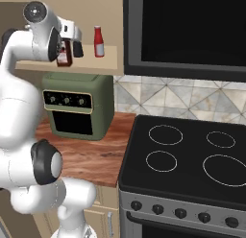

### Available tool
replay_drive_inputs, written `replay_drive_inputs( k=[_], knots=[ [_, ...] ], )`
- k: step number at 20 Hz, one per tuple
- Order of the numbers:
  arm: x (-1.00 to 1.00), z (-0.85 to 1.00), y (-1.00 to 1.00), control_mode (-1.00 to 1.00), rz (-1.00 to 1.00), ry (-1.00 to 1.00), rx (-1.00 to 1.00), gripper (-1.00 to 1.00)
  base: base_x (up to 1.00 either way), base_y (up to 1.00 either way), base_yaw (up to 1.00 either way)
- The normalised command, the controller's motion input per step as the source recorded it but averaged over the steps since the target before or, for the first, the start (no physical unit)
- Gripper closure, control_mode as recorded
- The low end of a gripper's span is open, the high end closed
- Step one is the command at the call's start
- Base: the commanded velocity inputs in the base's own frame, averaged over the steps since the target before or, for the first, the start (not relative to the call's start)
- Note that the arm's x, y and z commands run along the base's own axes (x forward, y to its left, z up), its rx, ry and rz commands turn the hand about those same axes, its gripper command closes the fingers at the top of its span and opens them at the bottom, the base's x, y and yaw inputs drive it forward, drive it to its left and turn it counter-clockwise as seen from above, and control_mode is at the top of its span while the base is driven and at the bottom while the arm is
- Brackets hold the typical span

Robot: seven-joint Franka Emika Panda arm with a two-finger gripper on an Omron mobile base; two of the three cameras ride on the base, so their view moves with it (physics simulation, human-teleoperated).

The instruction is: Collect the paprika, ketchup, and shaker from the cabinet and place them next to the stove.

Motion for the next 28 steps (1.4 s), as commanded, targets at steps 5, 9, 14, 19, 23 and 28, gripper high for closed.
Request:
replay_drive_inputs(
  k=[5,9,14,19,23,28],
  knots=[
    [-0.74,-0.01,-0.31,-1.00,0.00,0.00,0.04,1.00,0.00,0.00,0.00],
    [-0.88,-0.12,-0.48,-1.00,0.00,0.00,0.07,1.00,0.00,0.00,0.00],
    [-0.87,-0.18,-0.42,-1.00,0.02,0.00,0.03,1.00,0.00,0.00,0.00],
    [-0.77,-0.60,-0.53,-1.00,0.02,0.04,0.02,1.00,0.00,0.00,0.00],
    [-0.39,-0.74,-0.64,-1.00,0.00,0.04,0.01,1.00,0.00,0.00,0.00],
    [-0.05,-0.77,-0.46,-1.00,0.01,0.00,-0.05,1.00,0.00,0.00,0.00]
  ],
)
